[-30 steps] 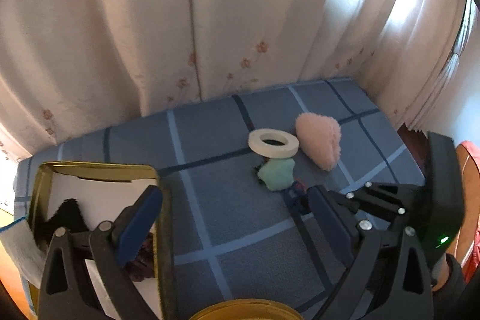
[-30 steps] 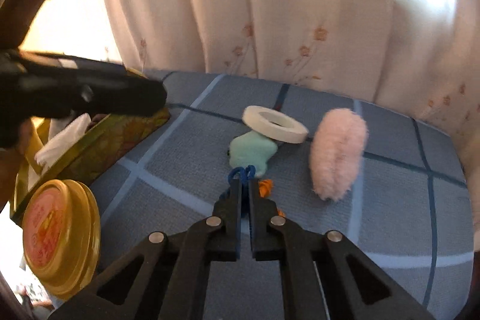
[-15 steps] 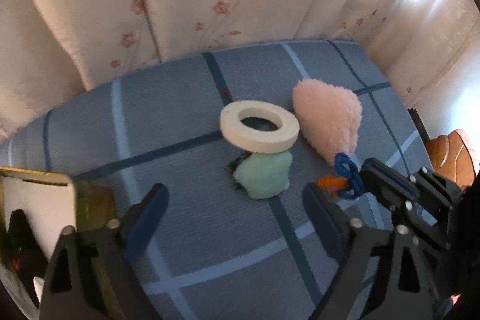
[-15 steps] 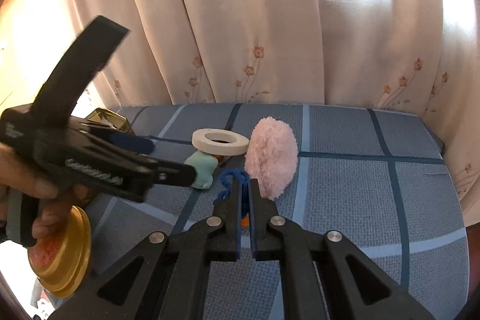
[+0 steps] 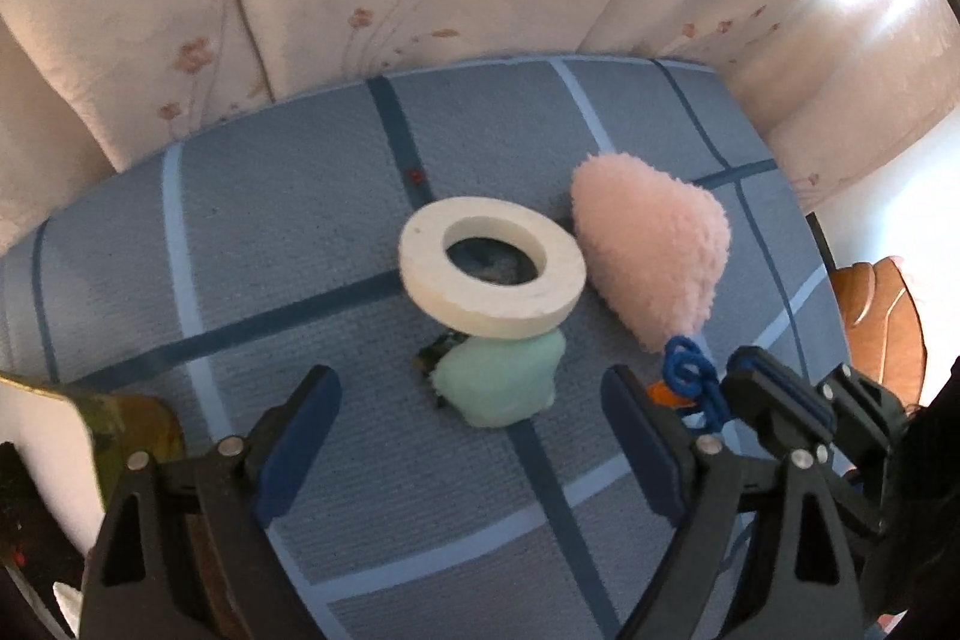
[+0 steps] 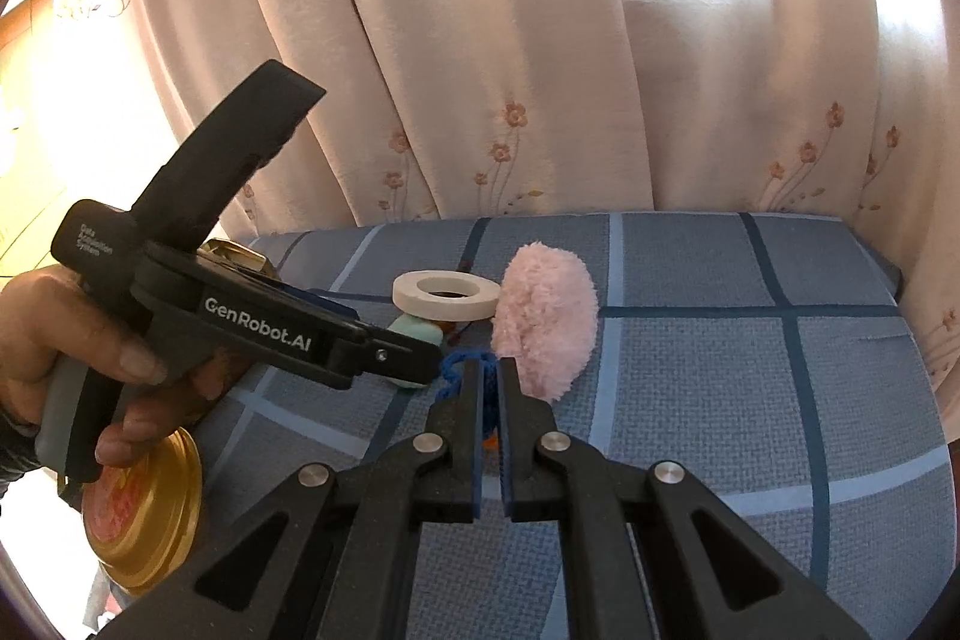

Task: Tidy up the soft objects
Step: 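Grasp the blue cord beside the mint toy with the right tool, then grasp the mint-green toy with the left tool while the right tool holds the blue cord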

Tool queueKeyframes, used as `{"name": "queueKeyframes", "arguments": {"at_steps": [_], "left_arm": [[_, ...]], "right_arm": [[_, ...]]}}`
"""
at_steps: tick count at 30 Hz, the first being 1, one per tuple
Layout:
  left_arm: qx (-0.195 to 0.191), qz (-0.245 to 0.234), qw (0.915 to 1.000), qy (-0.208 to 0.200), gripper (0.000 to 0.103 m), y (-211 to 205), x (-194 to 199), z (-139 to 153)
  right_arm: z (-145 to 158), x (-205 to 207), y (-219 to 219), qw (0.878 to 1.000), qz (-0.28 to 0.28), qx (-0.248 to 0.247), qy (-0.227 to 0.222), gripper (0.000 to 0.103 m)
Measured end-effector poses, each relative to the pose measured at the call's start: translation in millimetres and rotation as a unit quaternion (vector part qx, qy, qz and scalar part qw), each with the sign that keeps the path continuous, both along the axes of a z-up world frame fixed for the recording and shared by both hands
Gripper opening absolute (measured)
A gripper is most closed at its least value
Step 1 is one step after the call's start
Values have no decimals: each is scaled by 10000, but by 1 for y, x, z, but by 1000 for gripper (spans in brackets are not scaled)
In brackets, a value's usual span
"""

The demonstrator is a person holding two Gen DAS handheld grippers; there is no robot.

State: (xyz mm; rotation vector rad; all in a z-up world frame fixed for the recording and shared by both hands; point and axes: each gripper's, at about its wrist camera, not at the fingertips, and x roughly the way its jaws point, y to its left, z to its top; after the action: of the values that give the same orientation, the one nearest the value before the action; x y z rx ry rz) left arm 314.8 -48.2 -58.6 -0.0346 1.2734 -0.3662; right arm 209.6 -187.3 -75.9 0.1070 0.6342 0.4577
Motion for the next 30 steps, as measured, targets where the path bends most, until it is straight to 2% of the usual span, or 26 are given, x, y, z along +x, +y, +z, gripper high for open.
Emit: {"name": "queueKeyframes", "arguments": {"at_steps": [7, 13, 16, 17, 20, 23, 30], "left_arm": [[92, -84, 9999, -5, 89, -7, 7, -2], [531, -389, 9977, -160, 75, -27, 13, -4], [666, -514, 9960, -307, 48, -32, 10, -2], [656, -572, 9957, -330, 33, -32, 9, 0], [459, -516, 9971, -306, 27, -24, 6, 1], [250, -475, 9980, -336, 26, -15, -2, 7], [-53, -371, 9962, -787, 26, -1, -34, 38]], "right_arm": [[0, -1, 0, 10000, -53, 20, -41, 5], [1, -1, 0, 9999, -103, -3, -38, 5], [1, -2, 0, 9999, -155, -37, -68, 5], [1, -3, 0, 9998, -180, -50, -89, 5], [2, -3, -1, 9996, -244, -71, -120, 5], [3, -5, -1, 9993, -305, -106, -194, 5], [10, -17, 5, 9972, -389, -300, -555, 5]]}}
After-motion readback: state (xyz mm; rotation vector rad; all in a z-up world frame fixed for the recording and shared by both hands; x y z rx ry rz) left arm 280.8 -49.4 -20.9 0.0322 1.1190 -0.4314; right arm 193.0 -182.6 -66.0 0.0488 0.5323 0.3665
